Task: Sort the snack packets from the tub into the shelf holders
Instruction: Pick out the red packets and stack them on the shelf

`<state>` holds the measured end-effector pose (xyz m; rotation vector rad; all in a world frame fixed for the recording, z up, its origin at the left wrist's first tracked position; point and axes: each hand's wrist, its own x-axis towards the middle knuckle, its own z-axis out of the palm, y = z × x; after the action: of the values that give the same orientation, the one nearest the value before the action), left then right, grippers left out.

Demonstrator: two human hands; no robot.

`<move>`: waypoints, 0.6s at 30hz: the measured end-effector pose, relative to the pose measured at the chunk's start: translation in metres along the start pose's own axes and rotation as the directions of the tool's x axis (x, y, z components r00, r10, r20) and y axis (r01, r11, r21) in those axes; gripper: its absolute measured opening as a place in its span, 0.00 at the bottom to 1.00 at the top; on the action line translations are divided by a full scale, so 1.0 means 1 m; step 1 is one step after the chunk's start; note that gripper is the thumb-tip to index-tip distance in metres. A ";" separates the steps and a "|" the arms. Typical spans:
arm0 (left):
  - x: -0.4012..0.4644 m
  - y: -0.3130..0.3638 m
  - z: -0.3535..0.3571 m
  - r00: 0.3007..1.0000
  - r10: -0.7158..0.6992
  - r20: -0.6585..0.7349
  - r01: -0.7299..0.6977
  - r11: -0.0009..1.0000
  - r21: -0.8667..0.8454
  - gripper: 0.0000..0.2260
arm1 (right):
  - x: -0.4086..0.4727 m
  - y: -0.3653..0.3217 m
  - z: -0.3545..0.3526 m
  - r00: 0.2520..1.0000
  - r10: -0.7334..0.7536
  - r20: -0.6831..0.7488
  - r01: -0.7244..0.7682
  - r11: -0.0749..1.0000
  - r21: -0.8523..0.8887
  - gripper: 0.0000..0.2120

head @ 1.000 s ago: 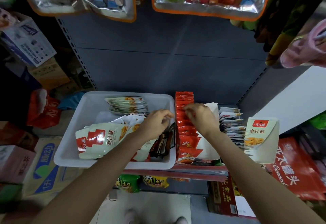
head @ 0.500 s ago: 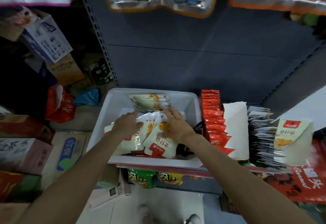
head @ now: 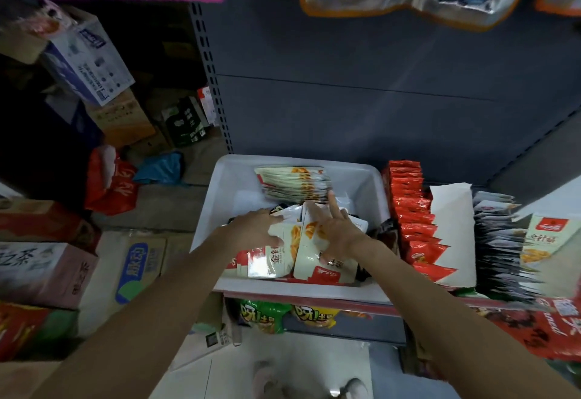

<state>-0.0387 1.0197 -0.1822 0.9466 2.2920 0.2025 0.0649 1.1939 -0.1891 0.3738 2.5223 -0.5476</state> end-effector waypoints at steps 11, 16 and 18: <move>0.035 -0.012 -0.004 0.933 -0.344 -0.102 0.289 0.889 -0.356 0.12 | -0.002 -0.007 0.003 0.999 0.017 0.035 -0.014 0.995 -0.099 0.55; 0.050 -0.009 -0.006 0.897 -0.438 -0.048 0.369 0.807 -0.461 0.11 | -0.002 -0.008 0.005 0.999 0.037 0.025 -0.035 0.997 -0.072 0.56; 0.052 -0.010 -0.007 0.883 -0.463 -0.077 0.372 0.791 -0.486 0.09 | -0.002 -0.008 0.005 0.999 0.038 0.017 -0.037 0.997 -0.065 0.56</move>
<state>-0.0760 1.0486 -0.2068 0.1646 2.4028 0.6347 0.0660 1.1838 -0.1897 0.3894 2.5032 -0.4522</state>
